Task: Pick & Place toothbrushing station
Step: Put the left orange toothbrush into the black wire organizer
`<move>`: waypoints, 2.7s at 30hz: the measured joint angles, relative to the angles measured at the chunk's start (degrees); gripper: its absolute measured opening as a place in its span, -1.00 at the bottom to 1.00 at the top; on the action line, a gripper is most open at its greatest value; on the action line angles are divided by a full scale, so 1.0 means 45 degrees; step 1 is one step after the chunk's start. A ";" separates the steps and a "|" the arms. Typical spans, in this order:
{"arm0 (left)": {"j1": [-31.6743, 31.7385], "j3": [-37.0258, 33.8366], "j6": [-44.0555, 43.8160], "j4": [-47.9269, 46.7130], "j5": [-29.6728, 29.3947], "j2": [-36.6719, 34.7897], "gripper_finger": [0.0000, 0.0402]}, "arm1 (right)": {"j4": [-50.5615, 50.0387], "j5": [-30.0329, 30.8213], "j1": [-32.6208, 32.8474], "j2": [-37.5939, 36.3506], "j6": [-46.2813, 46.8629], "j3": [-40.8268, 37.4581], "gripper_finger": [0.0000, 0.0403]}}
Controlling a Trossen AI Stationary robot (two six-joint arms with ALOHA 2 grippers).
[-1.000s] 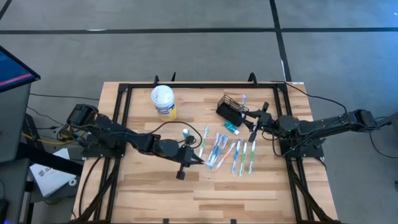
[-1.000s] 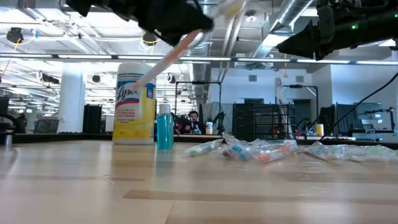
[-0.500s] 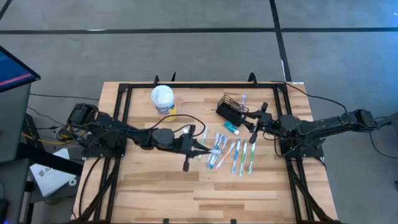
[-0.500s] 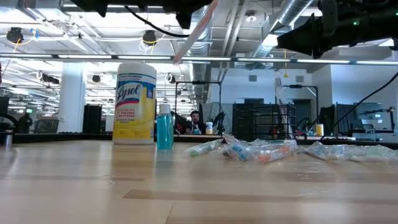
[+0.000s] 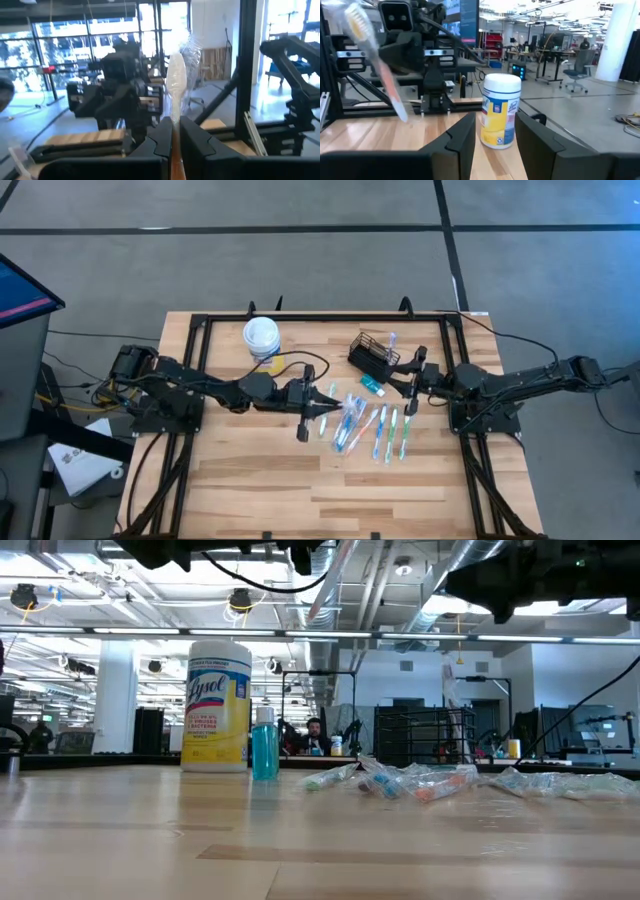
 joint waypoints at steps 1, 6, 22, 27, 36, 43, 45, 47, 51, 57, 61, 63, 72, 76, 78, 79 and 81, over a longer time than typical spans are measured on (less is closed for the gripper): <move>0.0037 0.0000 -0.0002 0.0165 0.0007 0.0000 -0.96 | 0.0051 -0.0025 0.0008 0.0000 0.0000 0.0000 -0.37; 0.0263 0.0000 0.0002 0.1032 0.0112 0.0005 -0.96 | 0.0195 -0.0376 0.0005 0.0000 0.0024 0.0000 -0.37; 0.0890 0.0322 -0.0041 0.4701 0.0702 0.2114 -0.96 | 0.0840 -0.0594 0.0510 0.0000 -0.0240 0.0000 -0.37; 0.1022 0.1518 -0.0046 0.4736 0.0798 0.3341 -0.96 | 0.0954 -0.0594 0.0593 0.0001 -0.0243 0.0000 -0.37; 0.1349 0.2579 -0.0046 0.4705 0.0803 0.4347 -0.96 | 0.2089 -0.0924 0.0578 0.1034 -0.0691 -0.0005 -0.37; 0.1478 0.2579 -0.0138 0.4726 0.0805 0.4391 -0.95 | 0.3254 -0.0929 0.0578 0.1582 -0.0826 0.0005 -0.37; 0.1478 0.2579 -0.0138 0.4728 0.0805 0.4391 -0.95 | 0.3621 -0.0956 0.0578 0.1786 -0.0870 0.0005 -0.37; 0.1478 0.2579 -0.0138 0.4722 0.0805 0.4391 -0.95 | 0.3825 -0.1144 0.0578 0.2049 -0.0879 0.0105 -0.37; 0.1478 0.2579 -0.0138 0.4720 0.0810 0.4391 -0.95 | 0.3849 -0.1580 0.0578 0.2693 -0.0946 0.0640 -0.37; 0.1478 0.2579 -0.0134 0.4613 0.0805 0.4391 -0.95 | 0.3841 -0.1594 0.0578 0.3606 -0.1253 0.1382 -0.37; 0.1478 0.2579 -0.0101 0.4487 0.0815 0.4386 -0.95 | 0.3806 -0.1594 0.0578 0.3773 -0.1253 0.1486 -0.37; 0.1478 0.2579 -0.0095 0.4493 0.0815 0.4386 -0.95 | 0.3807 -0.1594 0.0582 0.3756 -0.1243 0.1486 -0.37; 0.1474 0.2579 -0.0022 0.4406 0.0820 0.4324 -0.95 | 0.2786 -0.1589 0.0748 0.3102 -0.1477 0.1496 -0.37; 0.1567 0.2574 0.0203 0.4400 0.0810 0.4239 -0.95 | 0.2424 -0.1587 0.0932 0.2768 -0.1477 0.1496 -0.37; 0.1585 0.2574 0.0206 0.4459 0.0806 0.4206 -0.95 | 0.2389 -0.1594 0.1033 0.2684 -0.1462 0.1496 -0.37; 0.1585 0.2574 0.0206 0.4454 0.0805 0.4201 -0.95 | 0.2405 -0.1594 0.1090 0.2681 -0.1463 0.1496 -0.37; 0.1585 0.2574 0.0206 0.4325 0.0805 0.4201 -0.95 | 0.2486 -0.1589 0.1192 0.2681 -0.1498 0.1496 -0.37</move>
